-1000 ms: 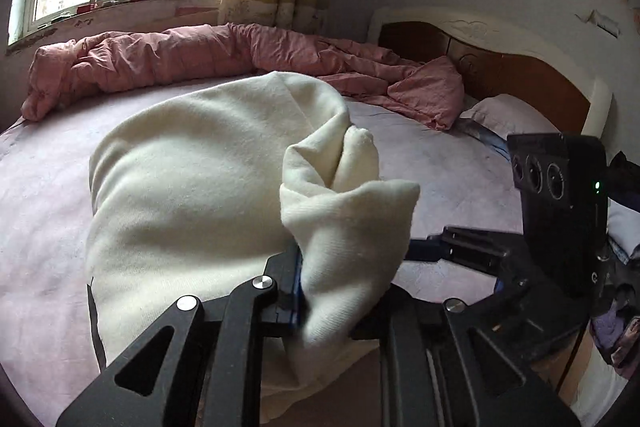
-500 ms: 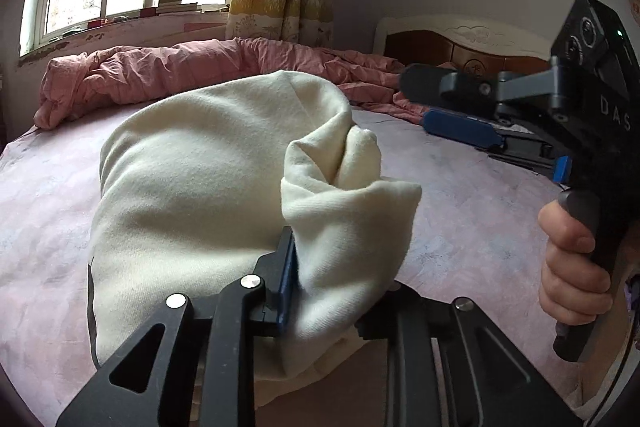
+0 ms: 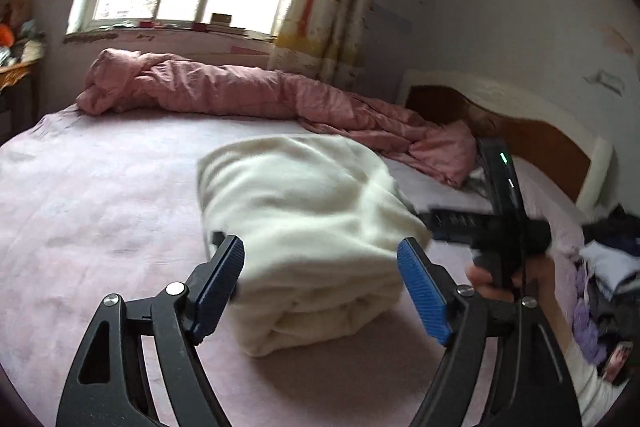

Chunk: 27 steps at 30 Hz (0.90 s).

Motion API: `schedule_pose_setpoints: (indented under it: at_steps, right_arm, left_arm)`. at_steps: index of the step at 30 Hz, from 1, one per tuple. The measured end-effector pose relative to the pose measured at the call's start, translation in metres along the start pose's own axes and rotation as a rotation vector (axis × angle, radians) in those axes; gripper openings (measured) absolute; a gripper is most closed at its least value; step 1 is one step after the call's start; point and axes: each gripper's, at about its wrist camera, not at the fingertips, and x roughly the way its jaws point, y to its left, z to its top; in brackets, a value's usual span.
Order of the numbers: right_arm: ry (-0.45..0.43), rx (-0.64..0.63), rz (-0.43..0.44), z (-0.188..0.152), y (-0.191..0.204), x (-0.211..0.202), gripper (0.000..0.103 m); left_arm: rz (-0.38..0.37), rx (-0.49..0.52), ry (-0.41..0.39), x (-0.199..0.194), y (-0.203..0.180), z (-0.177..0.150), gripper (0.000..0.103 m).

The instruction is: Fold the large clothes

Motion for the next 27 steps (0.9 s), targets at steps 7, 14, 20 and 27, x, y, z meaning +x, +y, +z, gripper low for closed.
schedule_pose_setpoints:
  at_steps: [7, 14, 20, 27]
  right_arm:
    - [-0.052, -0.002, -0.023, -0.004, 0.005, -0.018, 0.072]
    - [-0.307, -0.105, -0.042, 0.009, 0.057, -0.073, 0.097]
    - [-0.021, -0.007, -0.039, 0.033, 0.053, -0.006, 0.097]
    - [0.154, 0.343, 0.245, 0.002, -0.019, 0.061, 0.1]
  left_arm:
    - [-0.045, -0.221, 0.253, 0.077, 0.04, 0.045, 0.069]
    - [-0.004, -0.019, 0.248, 0.091, -0.007, 0.019, 0.06]
    - [-0.122, -0.089, 0.24, 0.071, 0.021, 0.022, 0.06]
    - [0.035, -0.452, 0.141, 0.059, 0.101, 0.031, 0.077]
